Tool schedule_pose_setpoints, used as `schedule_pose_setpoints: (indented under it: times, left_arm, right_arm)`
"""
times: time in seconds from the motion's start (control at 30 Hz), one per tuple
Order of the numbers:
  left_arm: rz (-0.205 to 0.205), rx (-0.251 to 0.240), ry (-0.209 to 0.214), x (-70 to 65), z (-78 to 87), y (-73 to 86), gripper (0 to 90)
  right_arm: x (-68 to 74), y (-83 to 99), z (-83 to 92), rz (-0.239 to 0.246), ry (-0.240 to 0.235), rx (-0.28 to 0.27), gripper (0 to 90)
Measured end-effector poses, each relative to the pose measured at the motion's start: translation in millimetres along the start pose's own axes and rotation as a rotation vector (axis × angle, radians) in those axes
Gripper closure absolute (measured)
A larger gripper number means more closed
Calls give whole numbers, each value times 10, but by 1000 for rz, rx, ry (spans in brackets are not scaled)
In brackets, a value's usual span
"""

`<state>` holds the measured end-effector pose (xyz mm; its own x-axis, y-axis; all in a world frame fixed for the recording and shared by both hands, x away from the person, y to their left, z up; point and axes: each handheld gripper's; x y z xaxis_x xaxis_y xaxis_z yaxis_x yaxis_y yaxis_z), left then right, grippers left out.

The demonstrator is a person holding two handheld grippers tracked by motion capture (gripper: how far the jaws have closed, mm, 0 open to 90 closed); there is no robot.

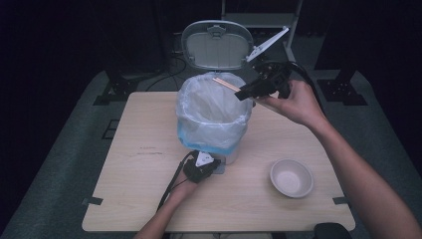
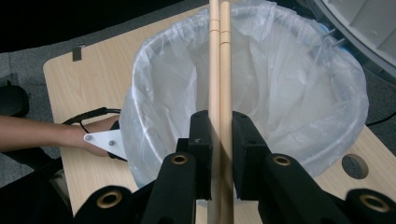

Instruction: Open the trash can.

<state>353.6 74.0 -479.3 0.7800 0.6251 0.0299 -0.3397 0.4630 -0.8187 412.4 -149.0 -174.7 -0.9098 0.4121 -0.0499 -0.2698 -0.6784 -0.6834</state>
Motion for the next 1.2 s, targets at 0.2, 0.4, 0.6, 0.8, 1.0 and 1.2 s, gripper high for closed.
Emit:
schedule_pose_setpoints:
  times: [0.2,0.4,0.6,0.8,1.0,1.2]
  left_arm:
    - [3,1,0,3,1,0,880]
    - [2,2,3,6,2,-1,880]
    - [-2,8,0,6,5,-5,880]
    - [2,4,4,6,2,-3,880]
    - [3,3,6,9,3,-1,880]
    - [4,3,0,8,6,3,880]
  right_arm:
    - [-5,-116,-74,11,-9,3,792]
    - [-15,-211,-185,19,-24,15,792]
    - [-18,-296,-284,21,-28,31,792]
    - [-38,-370,-358,17,-26,36,792]
    - [-95,-405,-427,10,-18,41,792]
    - [-157,-415,-509,-1,-12,53,792]
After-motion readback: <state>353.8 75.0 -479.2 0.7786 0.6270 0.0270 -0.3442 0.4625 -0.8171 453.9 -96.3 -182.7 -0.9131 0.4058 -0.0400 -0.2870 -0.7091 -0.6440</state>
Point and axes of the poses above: each handheld gripper's, and its own axes: z roughly backward along the jaws, y roughly out of its underside, x roughly to its left, and after that the axes turned 5 degrees about z, right-handed
